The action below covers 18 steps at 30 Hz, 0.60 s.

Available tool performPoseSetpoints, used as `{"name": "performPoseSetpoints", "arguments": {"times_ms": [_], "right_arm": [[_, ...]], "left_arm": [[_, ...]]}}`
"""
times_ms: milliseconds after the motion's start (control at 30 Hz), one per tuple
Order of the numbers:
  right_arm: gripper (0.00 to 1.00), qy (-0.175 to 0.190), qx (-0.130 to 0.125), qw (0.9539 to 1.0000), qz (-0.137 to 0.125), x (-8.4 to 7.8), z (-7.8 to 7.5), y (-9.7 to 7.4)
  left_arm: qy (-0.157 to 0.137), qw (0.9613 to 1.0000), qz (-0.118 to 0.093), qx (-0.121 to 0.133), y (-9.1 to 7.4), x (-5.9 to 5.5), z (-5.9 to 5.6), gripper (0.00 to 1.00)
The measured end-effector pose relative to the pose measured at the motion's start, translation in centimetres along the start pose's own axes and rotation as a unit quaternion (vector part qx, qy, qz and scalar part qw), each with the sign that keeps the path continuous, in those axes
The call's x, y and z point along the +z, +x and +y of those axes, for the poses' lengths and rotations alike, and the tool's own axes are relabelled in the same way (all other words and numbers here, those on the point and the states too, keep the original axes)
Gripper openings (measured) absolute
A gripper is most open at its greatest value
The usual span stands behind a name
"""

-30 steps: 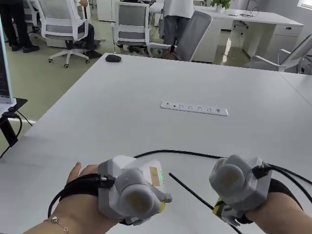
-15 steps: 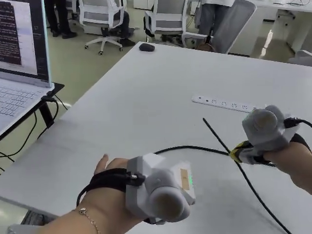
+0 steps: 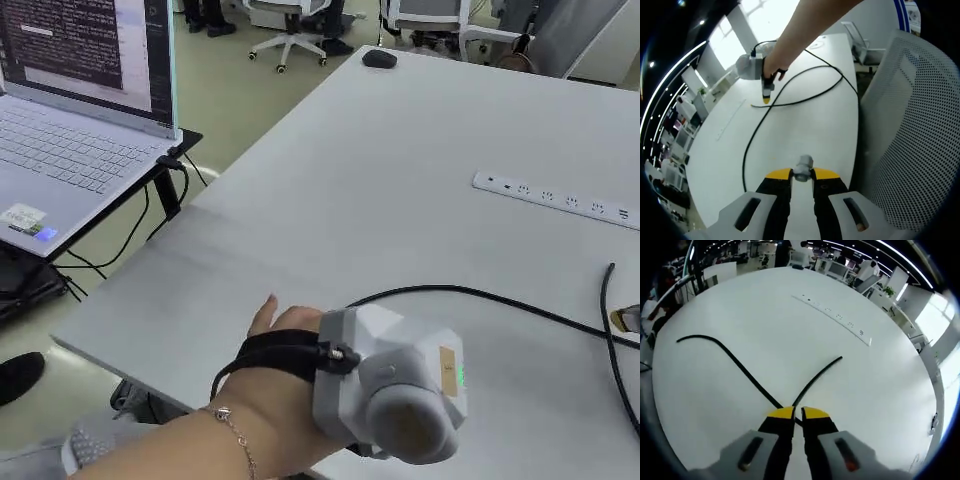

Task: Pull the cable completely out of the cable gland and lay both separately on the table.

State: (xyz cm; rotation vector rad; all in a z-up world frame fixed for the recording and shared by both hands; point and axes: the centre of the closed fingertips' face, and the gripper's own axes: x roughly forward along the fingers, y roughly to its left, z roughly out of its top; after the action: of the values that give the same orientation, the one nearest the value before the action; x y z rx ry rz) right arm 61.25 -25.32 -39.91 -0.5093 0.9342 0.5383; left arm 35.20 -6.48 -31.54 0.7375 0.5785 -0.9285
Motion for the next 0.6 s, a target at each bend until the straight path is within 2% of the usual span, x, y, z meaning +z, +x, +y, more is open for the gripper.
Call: {"name": "performPoseSetpoints", "arguments": {"times_ms": [100, 200, 233, 300, 400, 467, 500, 533, 600], "right_arm": [[0.15, 0.006, 0.004, 0.9999, -0.008, 0.0, 0.0, -0.5], [0.15, 0.030, 0.028, 0.9983, -0.042, 0.4, 1.5, -2.5], [0.16, 0.032, 0.032, 0.9977, -0.049, 0.5, 1.5, -2.6], [0.17, 0.031, 0.042, 0.9971, -0.056, 0.0, 2.3, -4.0], [0.20, 0.022, 0.055, 0.9955, -0.074, -1.0, 4.0, -6.7], [0.23, 0.007, 0.075, 0.9931, -0.090, -1.8, 6.2, -8.7], [0.23, 0.003, 0.078, 0.9928, -0.091, -2.0, 6.6, -9.1], [0.23, -0.002, 0.081, 0.9924, -0.092, -3.0, 7.7, -10.9], [0.24, -0.010, 0.085, 0.9915, -0.098, -3.8, 8.9, -12.9]], "left_arm": [[0.001, 0.9998, -0.012, -0.015, 0.1, 0.7, -0.7, 0.17], [-0.002, 0.9993, -0.025, -0.029, 0.0, 1.7, -1.0, 0.17], [0.002, 0.9990, -0.031, -0.032, -0.1, 2.1, -1.0, 0.17], [0.007, 0.9981, -0.042, -0.044, -0.3, 2.8, -1.0, 0.17], [0.030, 0.9969, -0.041, -0.059, 0.1, 3.1, -0.9, 0.17], [0.044, 0.9960, -0.041, -0.067, 0.6, 3.1, -0.8, 0.17], [0.045, 0.9956, -0.040, -0.071, 0.9, 3.1, -0.8, 0.17], [0.044, 0.9953, -0.042, -0.075, 1.4, 3.1, -0.6, 0.17], [0.028, 0.9942, -0.049, -0.092, 2.2, 3.3, -0.6, 0.17]]}}
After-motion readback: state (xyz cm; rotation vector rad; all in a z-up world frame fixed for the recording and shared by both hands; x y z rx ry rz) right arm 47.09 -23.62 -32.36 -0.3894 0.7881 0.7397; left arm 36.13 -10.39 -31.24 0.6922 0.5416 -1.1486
